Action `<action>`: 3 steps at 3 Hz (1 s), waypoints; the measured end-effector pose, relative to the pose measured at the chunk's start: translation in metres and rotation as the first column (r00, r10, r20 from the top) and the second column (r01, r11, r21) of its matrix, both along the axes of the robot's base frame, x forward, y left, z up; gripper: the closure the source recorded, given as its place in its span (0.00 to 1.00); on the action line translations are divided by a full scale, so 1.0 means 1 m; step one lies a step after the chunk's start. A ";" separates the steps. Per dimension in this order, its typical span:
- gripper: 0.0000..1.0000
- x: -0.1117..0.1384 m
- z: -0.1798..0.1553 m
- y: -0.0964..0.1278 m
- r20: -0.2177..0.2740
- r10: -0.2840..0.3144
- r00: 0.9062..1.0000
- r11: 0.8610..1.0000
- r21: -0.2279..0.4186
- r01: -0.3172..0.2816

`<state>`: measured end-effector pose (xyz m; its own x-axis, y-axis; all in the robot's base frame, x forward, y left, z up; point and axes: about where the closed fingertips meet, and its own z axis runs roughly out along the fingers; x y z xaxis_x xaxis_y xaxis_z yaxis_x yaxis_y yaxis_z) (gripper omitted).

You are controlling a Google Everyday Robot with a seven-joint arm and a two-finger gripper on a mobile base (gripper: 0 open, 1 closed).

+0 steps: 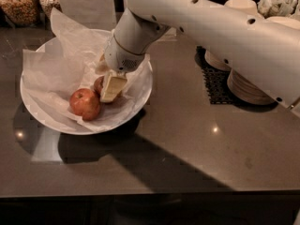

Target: Pick apple from white bowl

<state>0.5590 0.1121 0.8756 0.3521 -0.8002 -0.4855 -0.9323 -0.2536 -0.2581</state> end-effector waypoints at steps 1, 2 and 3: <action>0.66 0.000 0.000 0.000 0.000 0.000 1.000 1.000 0.000 0.000; 0.89 0.000 0.000 0.000 0.000 0.000 1.000 1.000 0.000 0.000; 1.00 0.000 0.000 0.000 0.000 0.000 1.000 1.000 0.000 0.000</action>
Offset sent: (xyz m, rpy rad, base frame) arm 0.0000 0.0000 0.0000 0.0000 0.0000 0.0000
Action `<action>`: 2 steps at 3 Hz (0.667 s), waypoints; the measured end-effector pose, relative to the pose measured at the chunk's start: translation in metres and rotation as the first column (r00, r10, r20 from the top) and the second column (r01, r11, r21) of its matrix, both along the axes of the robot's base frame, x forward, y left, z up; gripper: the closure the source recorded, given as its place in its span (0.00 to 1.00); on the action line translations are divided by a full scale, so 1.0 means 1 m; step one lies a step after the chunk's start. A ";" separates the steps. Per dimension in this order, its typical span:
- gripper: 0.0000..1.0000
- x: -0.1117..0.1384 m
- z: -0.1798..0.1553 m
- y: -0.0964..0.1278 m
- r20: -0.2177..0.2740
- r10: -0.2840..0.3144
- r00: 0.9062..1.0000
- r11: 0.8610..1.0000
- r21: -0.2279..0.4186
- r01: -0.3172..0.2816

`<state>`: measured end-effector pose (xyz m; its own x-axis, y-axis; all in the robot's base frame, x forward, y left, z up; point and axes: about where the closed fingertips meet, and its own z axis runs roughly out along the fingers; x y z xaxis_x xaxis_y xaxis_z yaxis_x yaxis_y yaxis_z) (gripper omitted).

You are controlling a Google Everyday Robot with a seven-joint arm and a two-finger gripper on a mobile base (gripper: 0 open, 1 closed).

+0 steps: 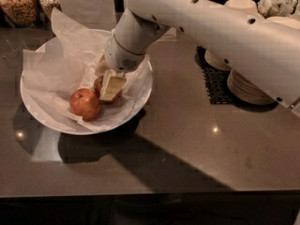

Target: Pick apple from white bowl

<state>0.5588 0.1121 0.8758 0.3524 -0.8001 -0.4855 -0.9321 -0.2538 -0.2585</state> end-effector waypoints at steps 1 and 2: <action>1.00 -0.010 0.020 0.002 0.050 0.018 0.999 1.000 0.015 -0.019; 1.00 -0.026 0.046 0.002 0.127 0.027 0.992 0.999 0.018 -0.030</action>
Offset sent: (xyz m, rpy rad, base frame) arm -0.0617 -0.0052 0.1155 0.0238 -0.2990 0.0330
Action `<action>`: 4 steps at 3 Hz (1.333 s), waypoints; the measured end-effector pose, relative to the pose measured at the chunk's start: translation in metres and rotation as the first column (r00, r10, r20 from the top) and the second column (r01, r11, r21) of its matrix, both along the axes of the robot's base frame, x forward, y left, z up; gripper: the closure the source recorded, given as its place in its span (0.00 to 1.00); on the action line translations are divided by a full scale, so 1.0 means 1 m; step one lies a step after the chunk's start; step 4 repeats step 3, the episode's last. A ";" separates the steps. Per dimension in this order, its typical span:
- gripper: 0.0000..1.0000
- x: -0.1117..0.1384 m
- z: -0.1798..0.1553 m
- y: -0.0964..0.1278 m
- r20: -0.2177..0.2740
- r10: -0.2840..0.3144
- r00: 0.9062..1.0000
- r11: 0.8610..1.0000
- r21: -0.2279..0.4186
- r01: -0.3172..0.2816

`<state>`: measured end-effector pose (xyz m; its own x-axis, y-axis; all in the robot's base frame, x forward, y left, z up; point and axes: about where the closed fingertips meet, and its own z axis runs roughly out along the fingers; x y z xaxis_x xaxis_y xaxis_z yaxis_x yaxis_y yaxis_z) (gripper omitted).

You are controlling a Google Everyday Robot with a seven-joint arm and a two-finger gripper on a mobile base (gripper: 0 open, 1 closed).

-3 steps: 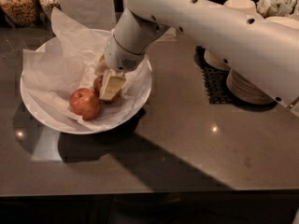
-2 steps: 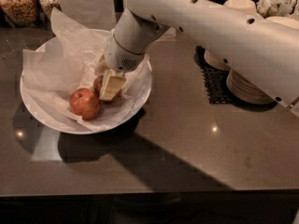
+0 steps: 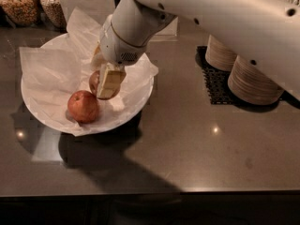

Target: Pick apple from white bowl

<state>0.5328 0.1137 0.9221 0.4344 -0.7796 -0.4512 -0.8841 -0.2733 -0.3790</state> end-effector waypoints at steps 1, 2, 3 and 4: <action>1.00 -0.031 0.051 -0.003 0.125 0.009 0.992 1.000 -0.018 -0.007; 1.00 -0.057 0.098 -0.006 0.239 0.011 0.971 0.999 -0.040 -0.001; 1.00 -0.061 0.104 -0.006 0.251 0.011 0.968 0.999 -0.040 -0.002; 1.00 -0.061 0.104 -0.006 0.251 0.011 0.968 0.999 -0.040 -0.002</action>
Offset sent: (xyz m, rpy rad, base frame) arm -0.0845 -0.0128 0.1494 -0.0702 -0.3664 -0.0002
